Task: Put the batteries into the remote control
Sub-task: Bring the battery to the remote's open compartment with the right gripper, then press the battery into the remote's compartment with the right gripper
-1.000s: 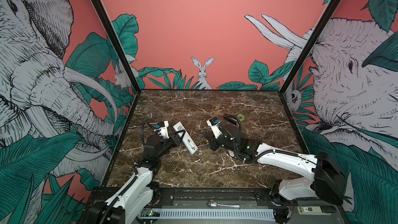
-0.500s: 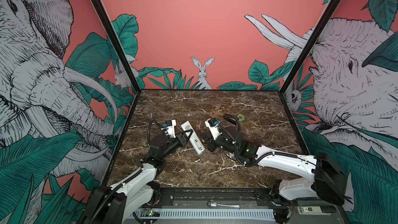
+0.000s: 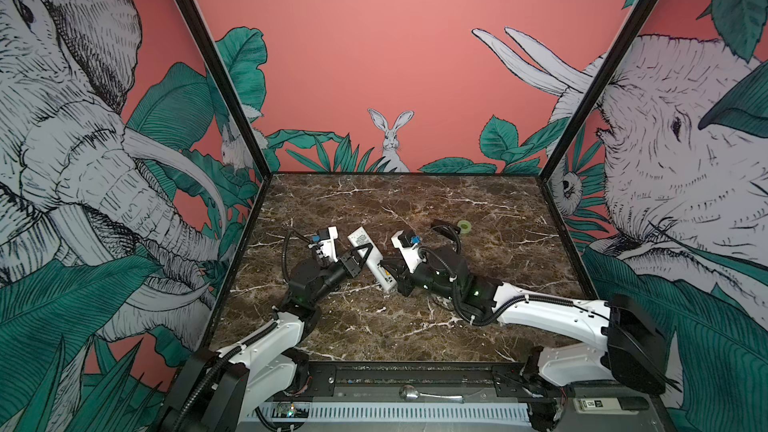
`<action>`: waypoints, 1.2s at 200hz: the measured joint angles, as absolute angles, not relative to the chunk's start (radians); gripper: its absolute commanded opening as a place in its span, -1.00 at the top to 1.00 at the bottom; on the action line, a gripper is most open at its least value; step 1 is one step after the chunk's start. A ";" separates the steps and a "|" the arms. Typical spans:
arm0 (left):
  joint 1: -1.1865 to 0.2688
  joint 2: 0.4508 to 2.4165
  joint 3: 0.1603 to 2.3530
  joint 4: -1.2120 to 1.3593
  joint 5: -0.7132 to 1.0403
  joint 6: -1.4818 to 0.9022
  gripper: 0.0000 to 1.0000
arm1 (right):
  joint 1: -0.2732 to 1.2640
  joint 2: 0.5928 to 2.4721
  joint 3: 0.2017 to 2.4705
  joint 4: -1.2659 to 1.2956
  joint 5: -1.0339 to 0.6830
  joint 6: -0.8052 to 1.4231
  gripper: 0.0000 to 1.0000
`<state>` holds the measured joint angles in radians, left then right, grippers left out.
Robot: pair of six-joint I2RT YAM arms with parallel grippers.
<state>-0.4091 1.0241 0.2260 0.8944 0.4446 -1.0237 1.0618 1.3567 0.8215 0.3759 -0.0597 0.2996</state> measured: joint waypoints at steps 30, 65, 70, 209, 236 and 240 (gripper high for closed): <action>-0.410 1.024 0.228 0.915 0.453 -1.035 1.00 | 1.065 1.362 0.818 0.381 -0.051 0.290 0.96; -0.410 1.035 0.228 0.945 0.458 -1.052 1.00 | 1.069 1.363 0.818 0.389 -0.037 0.280 0.96; -0.410 1.038 0.228 0.950 0.458 -1.054 1.00 | 1.069 1.363 0.818 0.391 -0.036 0.279 0.96; -0.410 1.047 0.228 0.978 0.477 -1.074 1.00 | 1.078 1.396 0.807 0.422 0.004 0.257 0.97; -0.410 1.047 0.229 0.987 0.480 -1.077 1.00 | 1.080 1.396 0.807 0.422 0.008 0.254 0.97; -0.410 1.047 0.229 0.989 0.480 -1.077 1.00 | 1.080 1.396 0.807 0.422 0.009 0.254 0.97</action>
